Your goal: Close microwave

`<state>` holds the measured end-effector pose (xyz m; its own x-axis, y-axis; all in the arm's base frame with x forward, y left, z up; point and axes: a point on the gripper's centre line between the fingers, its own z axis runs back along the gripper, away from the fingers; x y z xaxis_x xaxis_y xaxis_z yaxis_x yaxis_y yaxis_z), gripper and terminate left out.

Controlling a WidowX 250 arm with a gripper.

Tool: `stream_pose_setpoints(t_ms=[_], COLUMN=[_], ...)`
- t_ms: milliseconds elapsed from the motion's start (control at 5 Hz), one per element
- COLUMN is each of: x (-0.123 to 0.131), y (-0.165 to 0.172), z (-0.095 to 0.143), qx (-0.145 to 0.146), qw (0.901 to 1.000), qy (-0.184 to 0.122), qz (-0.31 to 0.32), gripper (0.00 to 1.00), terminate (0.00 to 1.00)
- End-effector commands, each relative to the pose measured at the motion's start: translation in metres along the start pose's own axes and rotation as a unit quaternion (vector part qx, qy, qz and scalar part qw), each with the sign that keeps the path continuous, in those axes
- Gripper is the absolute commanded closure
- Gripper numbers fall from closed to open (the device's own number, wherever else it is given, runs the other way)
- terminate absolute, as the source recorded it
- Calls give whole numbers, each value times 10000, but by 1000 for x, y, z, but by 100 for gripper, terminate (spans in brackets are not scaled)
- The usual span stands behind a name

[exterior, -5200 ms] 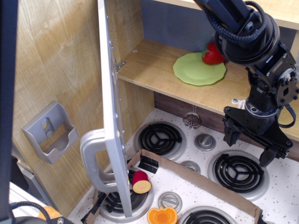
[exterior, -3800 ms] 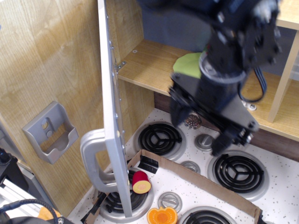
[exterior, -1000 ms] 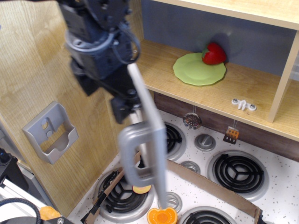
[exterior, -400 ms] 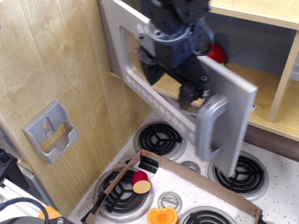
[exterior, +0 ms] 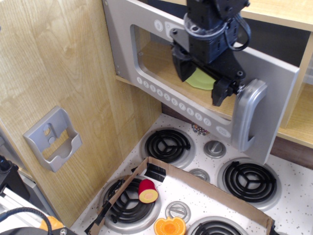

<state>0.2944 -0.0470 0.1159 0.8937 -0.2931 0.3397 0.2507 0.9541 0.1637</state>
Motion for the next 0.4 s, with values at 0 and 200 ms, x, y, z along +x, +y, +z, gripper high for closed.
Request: stream_pose_setpoints(t_ms=[0, 200], x=[37, 51], y=[1, 3], z=[10, 11], qx=[1, -7], qw=[9990, 9985], qy=[-382, -443], qz=[-237, -319], gripper=[0, 0], terminate=[0, 0])
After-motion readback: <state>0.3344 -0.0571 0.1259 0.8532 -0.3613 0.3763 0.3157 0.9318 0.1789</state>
